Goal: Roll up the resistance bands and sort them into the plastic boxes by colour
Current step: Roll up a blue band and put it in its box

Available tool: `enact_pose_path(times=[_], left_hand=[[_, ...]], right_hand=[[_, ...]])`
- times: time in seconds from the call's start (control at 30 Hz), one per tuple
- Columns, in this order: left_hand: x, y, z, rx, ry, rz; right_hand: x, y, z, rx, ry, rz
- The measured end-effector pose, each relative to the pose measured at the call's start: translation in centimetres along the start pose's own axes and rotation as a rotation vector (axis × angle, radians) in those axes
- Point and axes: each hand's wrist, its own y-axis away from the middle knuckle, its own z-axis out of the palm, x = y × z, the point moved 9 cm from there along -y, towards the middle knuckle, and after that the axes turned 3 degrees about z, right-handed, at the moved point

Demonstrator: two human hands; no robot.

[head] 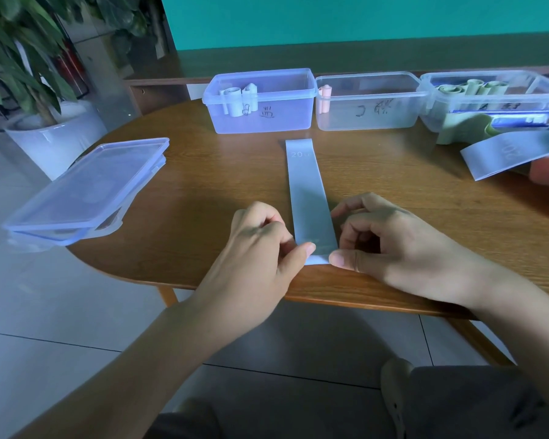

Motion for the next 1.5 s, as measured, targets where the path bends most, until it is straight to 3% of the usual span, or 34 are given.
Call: enact_pose_path(times=[0.23,0.4,0.57,1.17,1.5], left_hand=[[0.4,-0.1,-0.3,0.063,0.062,0.054],[1.7,-0.2,-0.5,0.022,0.162,0.193],[1.5,0.2,0.1,-0.005,0.065,0.273],[1.0,0.0,-0.3,0.042,0.058,0.239],[0.7,0.0,-0.8,0.050,0.153,0.177]], right_hand=[[0.5,-0.8,0.0,0.009,0.001,0.054],[-1.0,0.0,0.4,-0.026,-0.075,-0.089],[-1.3,0.3,0.0,0.059,0.006,-0.173],[-2.4,1.3,0.0,0.160,0.126,-0.373],[-1.9,0.9,0.0,0.189,0.114,-0.321]])
